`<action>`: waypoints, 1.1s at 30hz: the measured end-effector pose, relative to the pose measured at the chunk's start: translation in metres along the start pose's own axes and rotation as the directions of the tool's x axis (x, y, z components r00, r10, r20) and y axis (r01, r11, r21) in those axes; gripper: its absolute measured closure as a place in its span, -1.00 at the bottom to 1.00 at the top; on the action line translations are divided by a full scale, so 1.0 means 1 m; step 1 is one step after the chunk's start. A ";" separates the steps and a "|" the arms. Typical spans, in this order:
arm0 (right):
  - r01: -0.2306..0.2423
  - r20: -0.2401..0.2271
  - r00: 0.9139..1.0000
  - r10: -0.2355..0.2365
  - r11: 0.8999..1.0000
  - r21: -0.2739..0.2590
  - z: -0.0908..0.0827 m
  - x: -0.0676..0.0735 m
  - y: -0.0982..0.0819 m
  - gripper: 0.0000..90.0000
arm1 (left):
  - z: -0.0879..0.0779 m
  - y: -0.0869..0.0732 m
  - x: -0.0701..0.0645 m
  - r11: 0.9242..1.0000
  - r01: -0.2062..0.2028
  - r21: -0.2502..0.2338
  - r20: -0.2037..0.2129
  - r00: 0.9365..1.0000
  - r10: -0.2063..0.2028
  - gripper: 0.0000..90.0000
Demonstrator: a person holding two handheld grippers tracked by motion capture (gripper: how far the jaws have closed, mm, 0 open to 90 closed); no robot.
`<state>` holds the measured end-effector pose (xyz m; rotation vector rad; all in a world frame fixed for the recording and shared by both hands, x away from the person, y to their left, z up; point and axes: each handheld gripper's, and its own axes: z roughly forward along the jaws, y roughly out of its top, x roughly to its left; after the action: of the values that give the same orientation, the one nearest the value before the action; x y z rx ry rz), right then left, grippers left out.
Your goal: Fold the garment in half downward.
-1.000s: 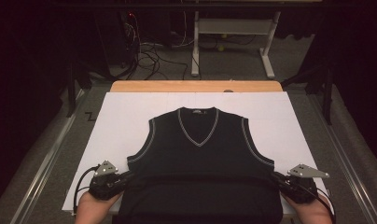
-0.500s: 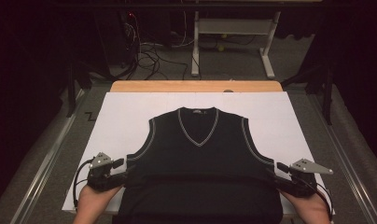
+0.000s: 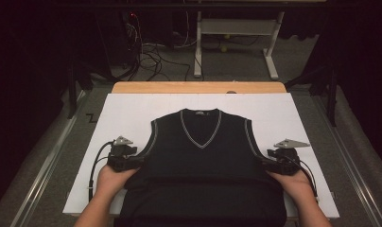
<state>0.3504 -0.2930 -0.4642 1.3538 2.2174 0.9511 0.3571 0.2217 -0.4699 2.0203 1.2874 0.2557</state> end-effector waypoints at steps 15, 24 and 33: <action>-0.019 0.013 1.000 0.018 0.999 0.037 0.035 -0.001 0.045 0.04 | 0.035 0.056 -0.007 0.996 0.056 0.067 0.010 0.998 -0.057 -0.25; -0.010 0.035 0.999 0.008 0.998 0.055 0.041 0.004 0.044 0.36 | 0.041 0.050 -0.014 0.997 -0.001 0.083 -0.045 0.999 0.005 0.00; 0.058 0.008 0.998 -0.058 0.995 0.083 0.036 0.016 0.043 0.80 | 0.034 0.039 -0.019 0.996 -0.042 0.082 -0.013 0.999 0.043 0.71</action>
<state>0.3919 -0.2531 -0.4583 1.3186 2.2981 0.8390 0.3930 0.1801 -0.4645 2.1203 1.2840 0.2425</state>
